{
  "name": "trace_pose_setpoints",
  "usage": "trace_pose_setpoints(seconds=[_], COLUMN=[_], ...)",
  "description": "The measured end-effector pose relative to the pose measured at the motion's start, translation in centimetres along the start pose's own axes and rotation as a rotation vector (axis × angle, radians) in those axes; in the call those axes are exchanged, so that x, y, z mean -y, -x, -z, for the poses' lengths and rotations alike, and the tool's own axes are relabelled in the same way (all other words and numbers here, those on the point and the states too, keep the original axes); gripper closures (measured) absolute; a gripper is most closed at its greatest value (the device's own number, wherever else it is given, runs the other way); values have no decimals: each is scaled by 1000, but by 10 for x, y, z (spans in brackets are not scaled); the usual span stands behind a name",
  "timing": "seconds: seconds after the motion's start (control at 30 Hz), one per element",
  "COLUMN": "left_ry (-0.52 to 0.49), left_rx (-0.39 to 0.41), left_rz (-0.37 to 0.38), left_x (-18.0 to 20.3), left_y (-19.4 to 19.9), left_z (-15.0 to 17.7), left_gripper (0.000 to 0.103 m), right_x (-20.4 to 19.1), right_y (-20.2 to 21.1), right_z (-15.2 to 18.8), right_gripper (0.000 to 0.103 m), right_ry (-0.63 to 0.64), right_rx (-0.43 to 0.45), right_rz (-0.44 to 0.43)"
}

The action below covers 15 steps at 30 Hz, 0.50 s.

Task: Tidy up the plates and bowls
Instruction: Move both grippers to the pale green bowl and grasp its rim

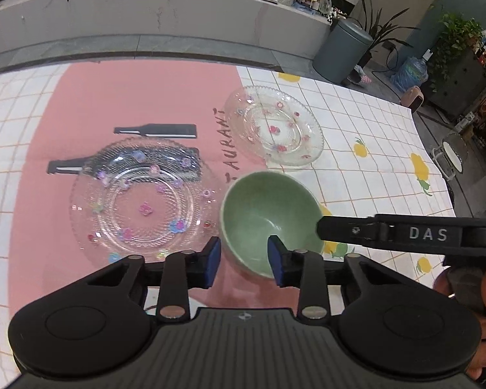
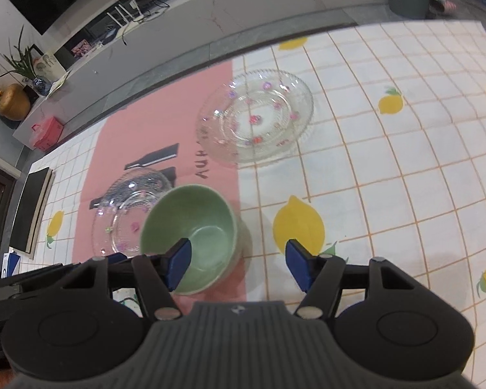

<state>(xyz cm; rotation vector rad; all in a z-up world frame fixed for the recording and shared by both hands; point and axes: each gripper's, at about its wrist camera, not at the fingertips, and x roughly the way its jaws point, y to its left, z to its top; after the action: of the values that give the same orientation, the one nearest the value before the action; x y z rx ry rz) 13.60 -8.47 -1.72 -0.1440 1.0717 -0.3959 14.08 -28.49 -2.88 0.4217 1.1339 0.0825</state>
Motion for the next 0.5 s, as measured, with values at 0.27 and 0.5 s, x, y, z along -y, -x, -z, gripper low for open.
trace_pose_setpoints(seconds=[0.27, 0.5], left_ry=[-20, 20], left_rx=[-13, -32], left_rz=[-29, -59], left_x=[3, 0], left_y=[-13, -26], left_z=[-4, -5], left_gripper=[64, 74], right_x=[-2, -2], right_y=[-21, -35], right_z=[-7, -6], right_gripper=[40, 55], right_ry=[-19, -7], right_rx=[-48, -57], right_rz=[-38, -26])
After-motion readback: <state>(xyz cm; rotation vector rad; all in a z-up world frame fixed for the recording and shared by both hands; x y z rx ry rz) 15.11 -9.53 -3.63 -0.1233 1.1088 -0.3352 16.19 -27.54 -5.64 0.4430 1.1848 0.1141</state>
